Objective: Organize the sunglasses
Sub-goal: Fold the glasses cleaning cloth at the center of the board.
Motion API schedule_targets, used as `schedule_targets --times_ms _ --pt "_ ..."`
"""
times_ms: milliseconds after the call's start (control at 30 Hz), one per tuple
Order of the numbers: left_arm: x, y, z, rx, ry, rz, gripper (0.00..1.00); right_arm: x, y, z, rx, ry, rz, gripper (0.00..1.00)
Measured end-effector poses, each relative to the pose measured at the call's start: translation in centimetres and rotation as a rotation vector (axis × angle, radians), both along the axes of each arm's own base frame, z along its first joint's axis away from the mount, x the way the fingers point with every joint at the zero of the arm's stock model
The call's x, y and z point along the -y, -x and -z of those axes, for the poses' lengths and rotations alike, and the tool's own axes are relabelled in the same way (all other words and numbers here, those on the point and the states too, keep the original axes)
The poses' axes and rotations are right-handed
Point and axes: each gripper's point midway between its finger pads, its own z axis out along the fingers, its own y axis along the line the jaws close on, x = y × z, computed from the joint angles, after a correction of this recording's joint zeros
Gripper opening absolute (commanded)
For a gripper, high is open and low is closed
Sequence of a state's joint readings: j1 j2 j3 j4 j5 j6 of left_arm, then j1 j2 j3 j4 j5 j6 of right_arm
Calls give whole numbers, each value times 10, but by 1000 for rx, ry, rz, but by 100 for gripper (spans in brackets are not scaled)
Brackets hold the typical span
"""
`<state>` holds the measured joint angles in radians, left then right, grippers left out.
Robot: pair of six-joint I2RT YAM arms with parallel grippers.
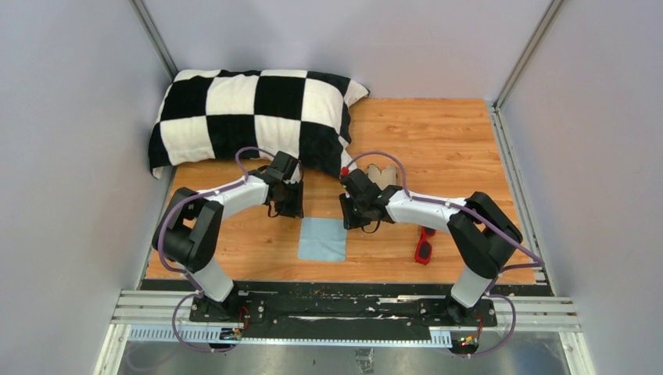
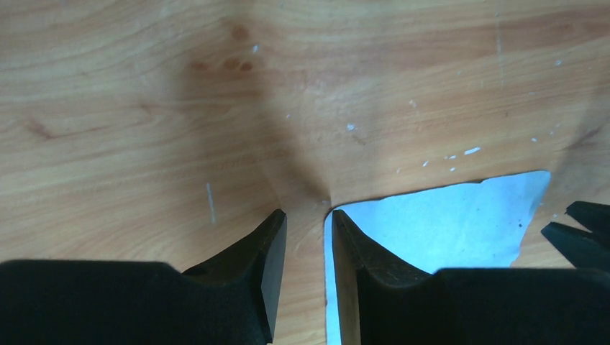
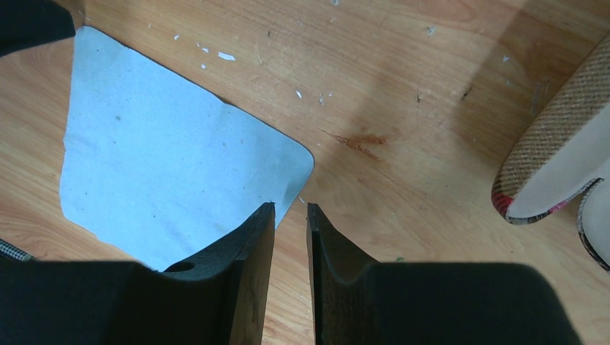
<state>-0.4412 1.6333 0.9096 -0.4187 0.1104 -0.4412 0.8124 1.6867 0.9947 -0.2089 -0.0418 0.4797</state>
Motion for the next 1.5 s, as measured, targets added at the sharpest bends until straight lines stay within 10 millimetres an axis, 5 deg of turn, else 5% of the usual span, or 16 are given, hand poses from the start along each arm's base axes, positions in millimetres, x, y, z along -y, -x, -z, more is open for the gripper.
schedule_targets --times_ms 300,967,1267,1500 --pt "22 -10 1 29 9 44 26 5 3 -1 5 2 4 29" --pt "23 -4 1 14 16 76 25 17 -1 -3 32 51 36 29" --pt "23 3 2 -6 24 87 17 19 0 -2 31 63 36 31" --pt "19 7 3 -20 6 83 0 16 -4 -8 43 55 34 32"
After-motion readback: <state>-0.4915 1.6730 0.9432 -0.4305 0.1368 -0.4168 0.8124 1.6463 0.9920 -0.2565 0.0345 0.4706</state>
